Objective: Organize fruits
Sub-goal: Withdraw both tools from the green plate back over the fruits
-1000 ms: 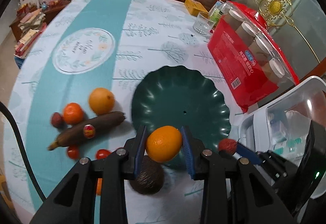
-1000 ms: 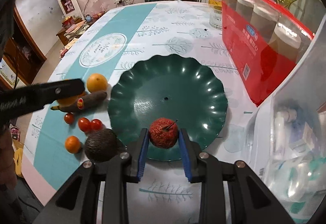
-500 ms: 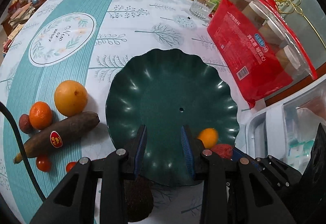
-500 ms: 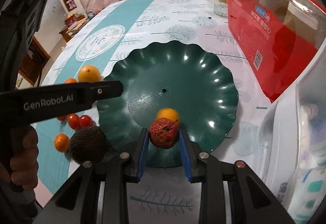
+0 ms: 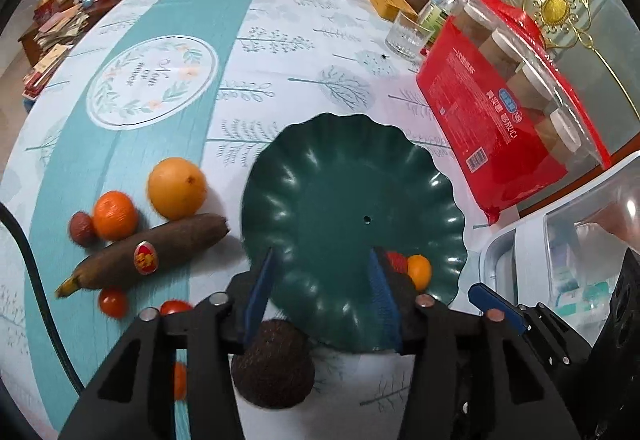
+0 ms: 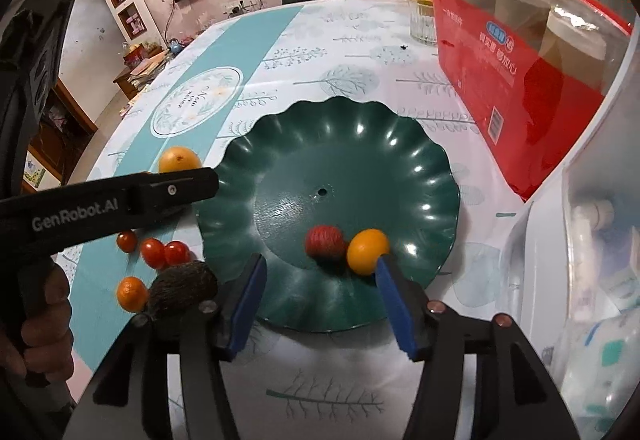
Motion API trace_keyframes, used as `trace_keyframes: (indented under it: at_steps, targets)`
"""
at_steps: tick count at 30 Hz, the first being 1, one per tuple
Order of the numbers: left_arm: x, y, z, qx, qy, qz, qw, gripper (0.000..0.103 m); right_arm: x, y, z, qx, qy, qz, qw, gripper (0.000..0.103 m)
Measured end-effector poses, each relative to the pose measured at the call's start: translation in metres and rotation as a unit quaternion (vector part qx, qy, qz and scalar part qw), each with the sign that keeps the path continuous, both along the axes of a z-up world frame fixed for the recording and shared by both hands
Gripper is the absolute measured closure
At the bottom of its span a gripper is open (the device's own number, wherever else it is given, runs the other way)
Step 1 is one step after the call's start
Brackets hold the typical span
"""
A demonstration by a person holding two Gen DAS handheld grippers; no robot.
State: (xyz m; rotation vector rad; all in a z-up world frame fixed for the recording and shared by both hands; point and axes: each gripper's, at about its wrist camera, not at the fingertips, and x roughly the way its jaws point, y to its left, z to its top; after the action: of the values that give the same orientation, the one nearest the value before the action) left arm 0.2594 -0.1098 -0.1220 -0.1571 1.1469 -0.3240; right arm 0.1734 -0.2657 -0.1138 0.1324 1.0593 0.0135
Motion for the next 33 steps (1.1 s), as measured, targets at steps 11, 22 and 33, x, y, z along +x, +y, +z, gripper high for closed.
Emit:
trace_keyframes:
  at_steps: [11,22,33]
  targets:
    - [-0.052,0.041,0.026,0.011,-0.01,0.028,0.9995,0.044,-0.034,0.017,0.013,0.029,0.002,-0.009,1.0,0.045]
    - [-0.097,0.096,0.031,0.017,-0.003,0.052,0.9985,0.039,-0.066,0.041,0.02,0.057,-0.003,-0.031,0.998,0.044]
    - [-0.12,0.153,0.036,0.04,0.013,0.019,0.9989,0.039,-0.086,0.07,0.009,0.118,0.017,-0.114,0.986,0.037]
